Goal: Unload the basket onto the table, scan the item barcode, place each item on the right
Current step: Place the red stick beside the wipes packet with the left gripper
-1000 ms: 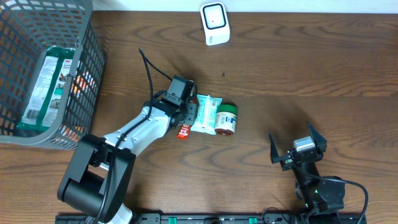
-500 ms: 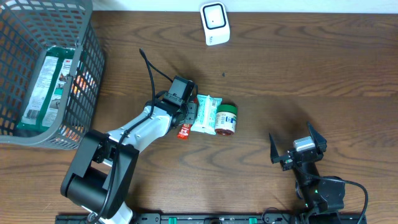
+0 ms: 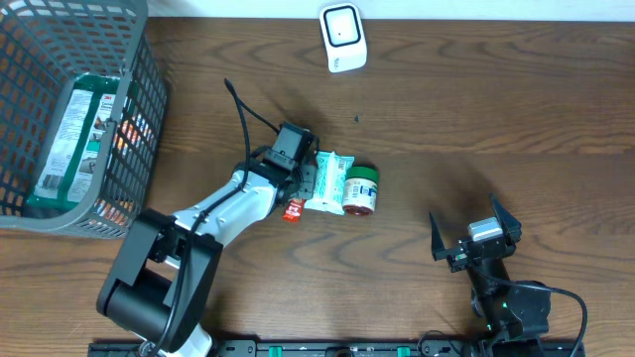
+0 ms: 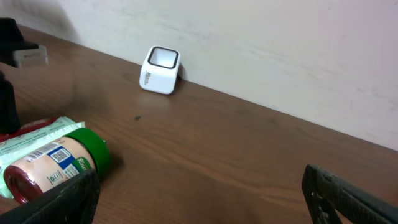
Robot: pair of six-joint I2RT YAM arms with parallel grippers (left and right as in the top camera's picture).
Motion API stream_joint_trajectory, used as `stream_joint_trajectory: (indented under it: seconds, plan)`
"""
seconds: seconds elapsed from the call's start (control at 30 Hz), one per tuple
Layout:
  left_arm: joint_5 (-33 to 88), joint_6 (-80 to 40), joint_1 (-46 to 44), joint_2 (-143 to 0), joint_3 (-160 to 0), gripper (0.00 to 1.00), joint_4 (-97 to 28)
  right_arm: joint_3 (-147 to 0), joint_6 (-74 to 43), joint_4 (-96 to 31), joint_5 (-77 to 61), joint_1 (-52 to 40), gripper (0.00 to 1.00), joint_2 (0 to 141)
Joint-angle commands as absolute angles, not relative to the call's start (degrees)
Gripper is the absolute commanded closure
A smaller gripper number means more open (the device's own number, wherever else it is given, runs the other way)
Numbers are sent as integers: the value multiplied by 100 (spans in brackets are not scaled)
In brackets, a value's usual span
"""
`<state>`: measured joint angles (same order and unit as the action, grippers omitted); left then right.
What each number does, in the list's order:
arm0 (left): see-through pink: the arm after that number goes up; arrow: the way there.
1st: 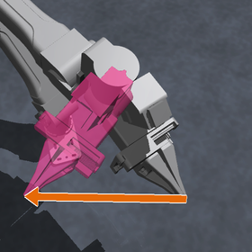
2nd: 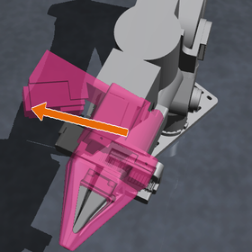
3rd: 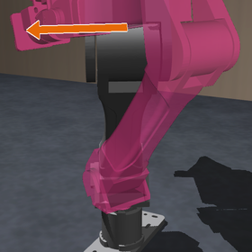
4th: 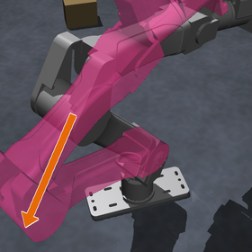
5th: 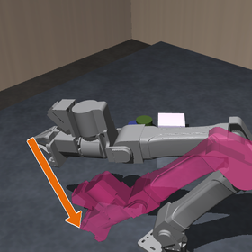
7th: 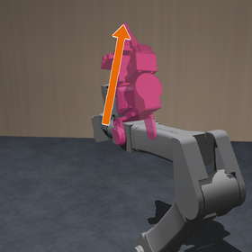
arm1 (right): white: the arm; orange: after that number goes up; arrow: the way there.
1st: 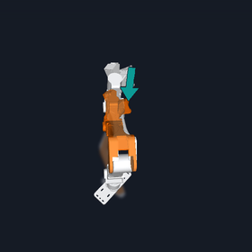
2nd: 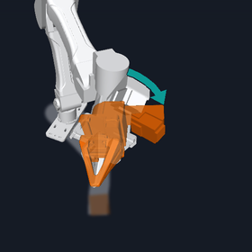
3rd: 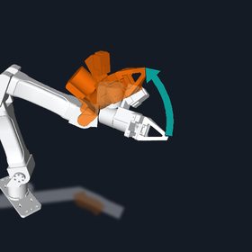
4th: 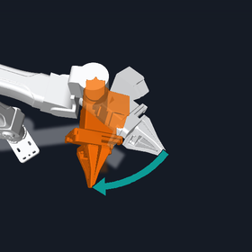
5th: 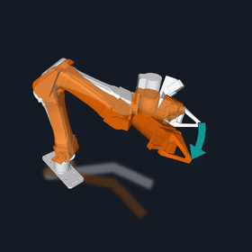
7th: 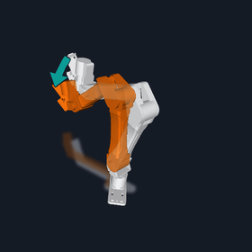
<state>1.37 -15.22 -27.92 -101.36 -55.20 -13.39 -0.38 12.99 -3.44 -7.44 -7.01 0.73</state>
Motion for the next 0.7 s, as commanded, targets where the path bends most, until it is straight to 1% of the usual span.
stream_joint_trajectory:
  seconds: [0.0,0.4,0.67]
  plan:
    - [78,-1581,-2893,-10038,-5498,66,-1358,-32,1227,-368,-709,-792,1,60]
    - [58,-1579,-2930,-10368,-5492,62,-1358,-32,1227,-368,-709,-792,1,60]
    - [54,-1579,-2934,-10370,-5457,62,-1361,-32,1227,-368,-709,-792,1,60]
